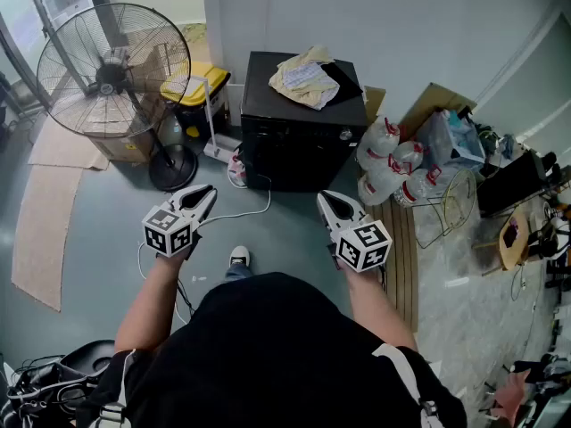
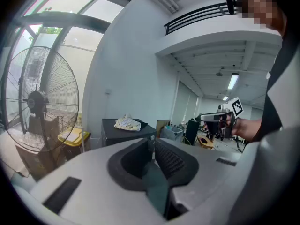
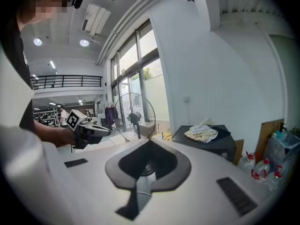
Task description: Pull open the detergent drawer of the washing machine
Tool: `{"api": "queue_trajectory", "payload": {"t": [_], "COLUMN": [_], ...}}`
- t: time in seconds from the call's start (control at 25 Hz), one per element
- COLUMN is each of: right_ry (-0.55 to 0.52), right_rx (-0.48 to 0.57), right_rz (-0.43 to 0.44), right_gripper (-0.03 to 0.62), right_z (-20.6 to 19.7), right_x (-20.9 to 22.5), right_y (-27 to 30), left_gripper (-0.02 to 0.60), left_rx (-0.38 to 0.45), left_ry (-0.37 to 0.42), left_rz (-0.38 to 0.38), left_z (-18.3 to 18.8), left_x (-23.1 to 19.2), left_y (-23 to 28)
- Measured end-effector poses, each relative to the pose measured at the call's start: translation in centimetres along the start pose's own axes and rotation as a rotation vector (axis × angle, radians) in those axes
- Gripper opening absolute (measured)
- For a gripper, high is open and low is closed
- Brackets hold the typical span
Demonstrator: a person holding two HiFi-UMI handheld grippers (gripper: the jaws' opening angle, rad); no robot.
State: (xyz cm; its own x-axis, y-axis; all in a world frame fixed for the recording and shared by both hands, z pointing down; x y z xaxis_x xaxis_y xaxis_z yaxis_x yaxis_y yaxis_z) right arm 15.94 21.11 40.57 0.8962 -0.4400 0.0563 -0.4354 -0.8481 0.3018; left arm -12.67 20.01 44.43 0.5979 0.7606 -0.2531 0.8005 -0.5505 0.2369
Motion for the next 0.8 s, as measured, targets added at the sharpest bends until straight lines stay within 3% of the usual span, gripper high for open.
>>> {"api": "queue_trajectory", "payload": {"t": [0.8], "right_ry": [0.039], "right_rx": [-0.021], "right_rz": [-0.072], "right_gripper": [0.002], "right_z": [-0.4], "right_x": [1.9], "right_y": [3.3], "left_gripper": [0.053], "left_rx": [-0.035], "left_ry": [-0.032], "left_rz": [-0.034], "left_z": [0.4], "left_x": [-3.7], "left_y": [2.6]}}
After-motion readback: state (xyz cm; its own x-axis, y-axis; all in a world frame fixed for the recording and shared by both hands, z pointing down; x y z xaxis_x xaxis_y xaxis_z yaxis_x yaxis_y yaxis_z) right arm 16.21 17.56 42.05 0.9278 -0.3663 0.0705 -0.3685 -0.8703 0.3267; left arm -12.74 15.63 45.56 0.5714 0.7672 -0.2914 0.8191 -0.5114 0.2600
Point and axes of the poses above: the fingertips, and each gripper's own axes: y forward along the fingers, x to its right, z out of its top, the point moved 3 cm from there along -y, backward along the fingers, and after that the axes turned 13 degrees about -z, right-handed, at the moved point
